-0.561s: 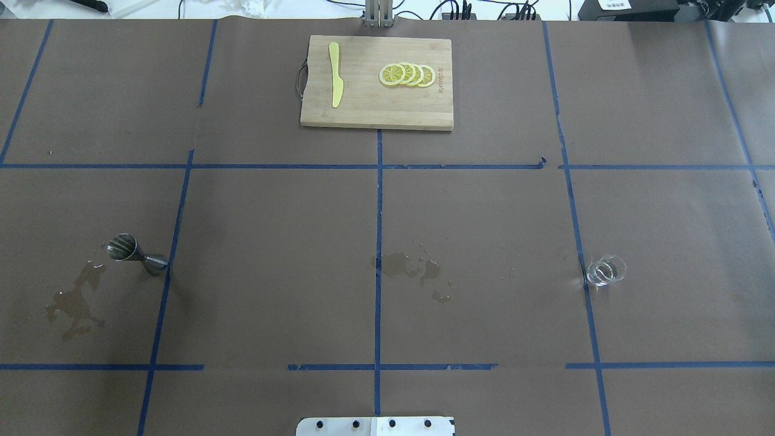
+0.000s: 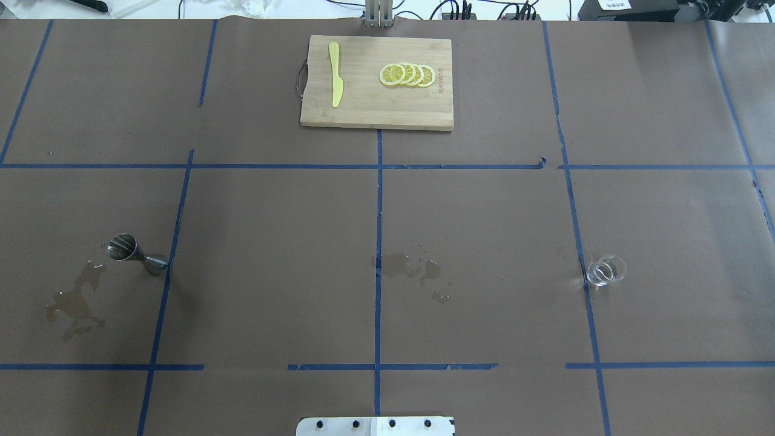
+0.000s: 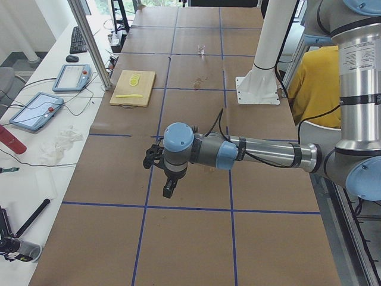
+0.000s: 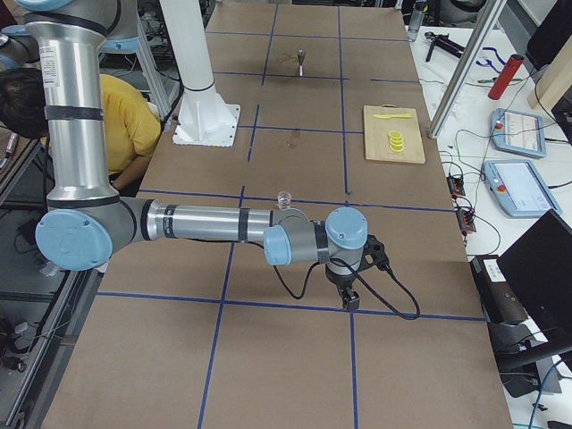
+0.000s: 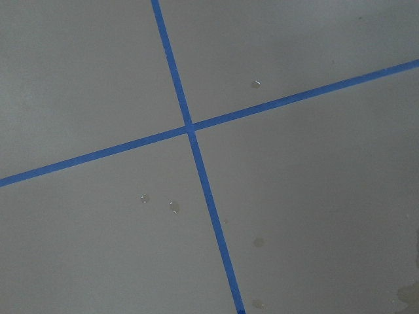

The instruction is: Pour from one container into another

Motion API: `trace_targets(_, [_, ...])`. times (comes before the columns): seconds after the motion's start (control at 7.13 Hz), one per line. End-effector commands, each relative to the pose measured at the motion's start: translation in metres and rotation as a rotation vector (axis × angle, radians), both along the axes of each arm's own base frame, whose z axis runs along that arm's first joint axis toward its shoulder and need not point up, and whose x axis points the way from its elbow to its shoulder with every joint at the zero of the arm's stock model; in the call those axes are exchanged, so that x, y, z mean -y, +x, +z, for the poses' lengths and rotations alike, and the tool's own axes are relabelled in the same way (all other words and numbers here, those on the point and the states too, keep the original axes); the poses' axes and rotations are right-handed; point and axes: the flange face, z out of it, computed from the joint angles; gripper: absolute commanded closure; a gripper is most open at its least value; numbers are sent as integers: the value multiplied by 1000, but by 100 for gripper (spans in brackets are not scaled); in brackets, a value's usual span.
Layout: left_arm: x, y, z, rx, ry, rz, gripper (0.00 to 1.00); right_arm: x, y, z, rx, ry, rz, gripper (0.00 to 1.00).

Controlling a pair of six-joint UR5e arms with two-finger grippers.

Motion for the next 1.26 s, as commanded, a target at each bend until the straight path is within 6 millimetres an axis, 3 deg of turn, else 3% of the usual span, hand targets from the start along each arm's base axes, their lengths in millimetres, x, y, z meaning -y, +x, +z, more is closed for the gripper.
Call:
trace_targets(0.0, [1, 2, -9, -2, 44, 5, 0, 0, 0, -2, 2, 1, 2, 0])
trace_targets(0.56, [-2, 2, 2, 6, 8, -2, 0, 0, -1, 2, 28, -25, 6, 0])
trace_targets(1.12, [-2, 3, -5, -2, 49, 7, 0, -12, -2, 10, 44, -39, 4, 0])
